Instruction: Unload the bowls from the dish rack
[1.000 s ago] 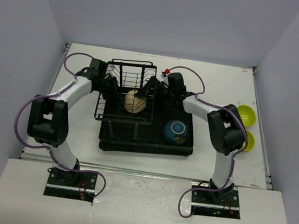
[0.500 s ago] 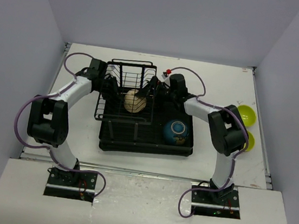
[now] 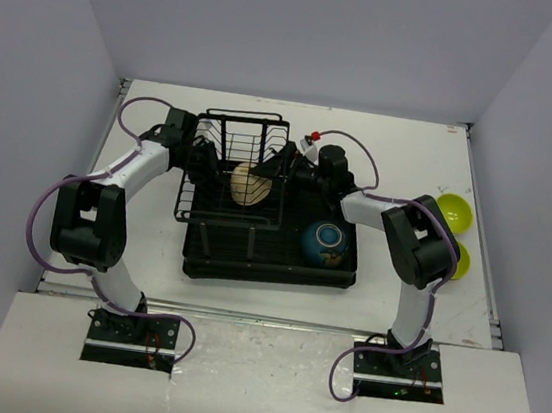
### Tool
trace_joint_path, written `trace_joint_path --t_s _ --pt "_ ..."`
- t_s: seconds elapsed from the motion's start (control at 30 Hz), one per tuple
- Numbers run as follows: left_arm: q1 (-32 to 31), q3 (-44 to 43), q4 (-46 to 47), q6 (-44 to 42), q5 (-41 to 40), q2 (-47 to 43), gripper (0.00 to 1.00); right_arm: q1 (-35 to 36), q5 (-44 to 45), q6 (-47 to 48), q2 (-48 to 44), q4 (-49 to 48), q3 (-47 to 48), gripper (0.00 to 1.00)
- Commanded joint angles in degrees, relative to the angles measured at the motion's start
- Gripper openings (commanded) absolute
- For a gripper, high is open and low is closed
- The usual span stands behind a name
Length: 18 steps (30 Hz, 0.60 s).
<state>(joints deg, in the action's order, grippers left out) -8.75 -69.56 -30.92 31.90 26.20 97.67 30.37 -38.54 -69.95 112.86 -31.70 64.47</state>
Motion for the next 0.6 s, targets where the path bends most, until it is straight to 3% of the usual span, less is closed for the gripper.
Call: trace_joint_path --t_s 0.0,0.2,0.37,0.43,0.57 --pt "-1.27 -0.31 -0.72 0.0 1.31 1.03 0.21 0.66 -1.01 -3.69 -3.61 -8.37 -0.56 0.97" --pt "-1.27 -0.31 -1.08 -0.17 1.05 0.77 0.21 0.66 0.84 -5.71 -3.27 -9.34 -2.33 0.88" --pt "-1.27 -0.31 -1.34 -0.35 0.88 0.59 0.21 0.66 -0.3 -10.02 -0.19 -12.06 -1.45 0.74" --pt "-1.27 -0.31 -1.43 -0.44 0.79 0.59 0.22 0.66 -0.48 -12.22 1.31 -14.17 -0.92 0.64" --pt "-1.27 -0.14 -1.43 -0.52 0.79 0.51 0.22 0.66 -1.36 -15.38 3.85 -14.09 2.14 0.62"
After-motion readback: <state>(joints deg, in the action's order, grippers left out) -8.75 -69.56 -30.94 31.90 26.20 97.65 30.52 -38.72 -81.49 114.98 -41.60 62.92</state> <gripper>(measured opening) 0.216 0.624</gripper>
